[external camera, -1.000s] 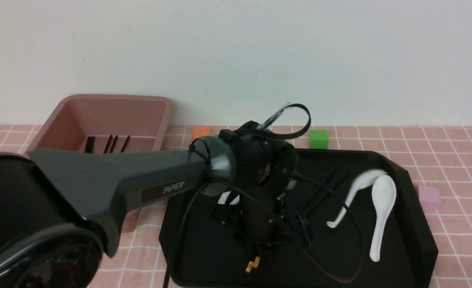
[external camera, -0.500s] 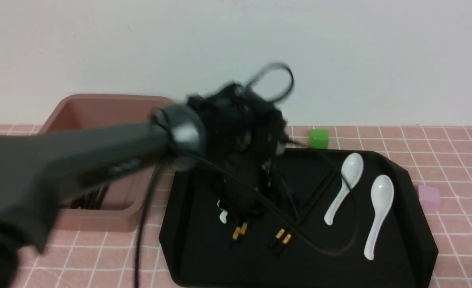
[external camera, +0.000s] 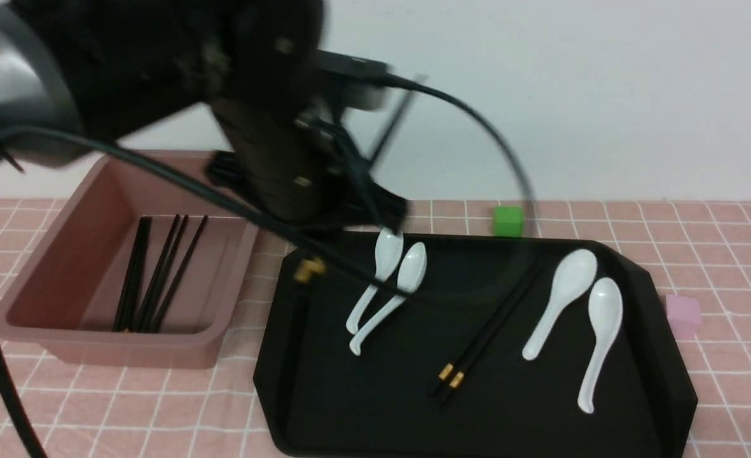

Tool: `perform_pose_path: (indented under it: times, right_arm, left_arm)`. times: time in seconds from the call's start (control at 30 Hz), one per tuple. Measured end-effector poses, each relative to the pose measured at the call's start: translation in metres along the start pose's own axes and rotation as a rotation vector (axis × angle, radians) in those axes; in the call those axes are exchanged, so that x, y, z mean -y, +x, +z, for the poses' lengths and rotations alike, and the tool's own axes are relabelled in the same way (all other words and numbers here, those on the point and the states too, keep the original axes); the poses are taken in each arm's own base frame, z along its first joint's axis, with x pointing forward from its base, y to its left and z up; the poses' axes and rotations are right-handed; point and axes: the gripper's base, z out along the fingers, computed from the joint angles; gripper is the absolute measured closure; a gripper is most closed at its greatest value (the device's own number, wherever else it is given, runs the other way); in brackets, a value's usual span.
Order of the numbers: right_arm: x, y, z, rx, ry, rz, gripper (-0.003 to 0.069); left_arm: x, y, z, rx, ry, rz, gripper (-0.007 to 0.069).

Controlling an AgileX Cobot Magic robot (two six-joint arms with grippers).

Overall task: On pink tablecloth take chopsticks from black tray and put them in box.
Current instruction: 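Place the chopsticks into the pink bin with the left gripper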

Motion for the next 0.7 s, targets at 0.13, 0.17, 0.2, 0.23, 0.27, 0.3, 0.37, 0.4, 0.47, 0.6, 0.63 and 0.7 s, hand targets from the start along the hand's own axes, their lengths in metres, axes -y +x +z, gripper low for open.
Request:
perform_pose_path:
  times: [0.13,0.17,0.2,0.23,0.27,0.3,0.37,0.4,0.47,0.6,0.63,0.7]
  right_arm:
    - [0.0,0.0,0.0,0.0,0.0,0.0,0.042]
    - [0.0,0.0,0.0,0.0,0.0,0.0,0.042]
    - [0.0,0.0,0.0,0.0,0.0,0.0,0.042]
    - [0.0,0.0,0.0,0.0,0.0,0.0,0.0419]
    - [0.0,0.0,0.0,0.0,0.0,0.0,0.0419]
    - [0.0,0.0,0.0,0.0,0.0,0.0,0.042]
    - [0.0,0.0,0.0,0.0,0.0,0.0,0.042]
    - [0.0,0.0,0.0,0.0,0.0,0.0,0.042]
    - [0.0,0.0,0.0,0.0,0.0,0.0,0.042]
    - [0.0,0.0,0.0,0.0,0.0,0.0,0.042]
    - [0.0,0.0,0.0,0.0,0.0,0.0,0.0419]
    - [0.0,0.0,0.0,0.0,0.0,0.0,0.0419]
  left_arm:
    - [-0.057,-0.013,0.016,-0.027,-0.075,-0.137,0.0501]
    - [-0.078,-0.015,0.023,-0.04,-0.103,-0.182,0.0501]
    - [-0.092,-0.016,0.028,-0.055,-0.123,-0.213,0.0501]
    - [-0.108,-0.016,0.035,-0.077,-0.146,-0.247,0.0501]
    - [-0.11,-0.016,0.036,-0.081,-0.149,-0.252,0.0501]
    - [-0.122,-0.015,0.045,-0.113,-0.168,-0.278,0.0501]
    - [-0.137,-0.013,0.058,-0.148,-0.188,-0.31,0.0501]
    - [-0.141,-0.013,0.063,-0.162,-0.193,-0.316,0.0501]
    - [-0.146,-0.012,0.072,-0.177,-0.199,-0.324,0.0501]
    - [-0.147,-0.012,0.081,-0.192,-0.199,-0.321,0.0501]
    - [-0.147,-0.012,0.084,-0.194,-0.198,-0.322,0.0501]
    - [-0.147,-0.012,0.088,-0.198,-0.196,-0.322,0.0501]
